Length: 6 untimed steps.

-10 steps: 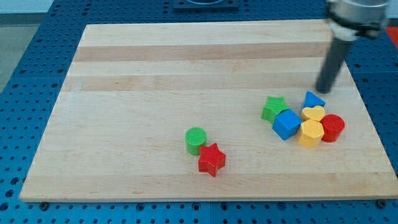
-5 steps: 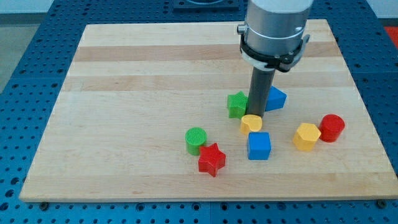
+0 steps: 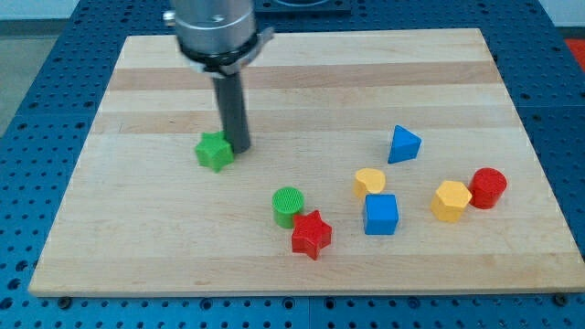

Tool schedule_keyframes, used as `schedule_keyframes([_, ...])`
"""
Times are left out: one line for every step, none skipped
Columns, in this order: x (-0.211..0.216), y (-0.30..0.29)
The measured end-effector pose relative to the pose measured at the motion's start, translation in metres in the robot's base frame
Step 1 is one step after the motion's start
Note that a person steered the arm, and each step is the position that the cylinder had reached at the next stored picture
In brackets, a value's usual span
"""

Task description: Push the green star into the green circle and red star

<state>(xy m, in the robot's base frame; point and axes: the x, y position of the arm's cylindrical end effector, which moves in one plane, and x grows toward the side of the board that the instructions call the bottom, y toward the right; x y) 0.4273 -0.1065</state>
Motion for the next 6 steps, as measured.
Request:
schedule_keyframes([-0.047, -0.014])
schedule_keyframes([0.0, -0.016])
schedule_keyframes([0.046, -0.023])
schedule_keyframes([0.023, -0.016])
schedule_keyframes([0.028, -0.031])
schedule_keyframes([0.053, -0.034])
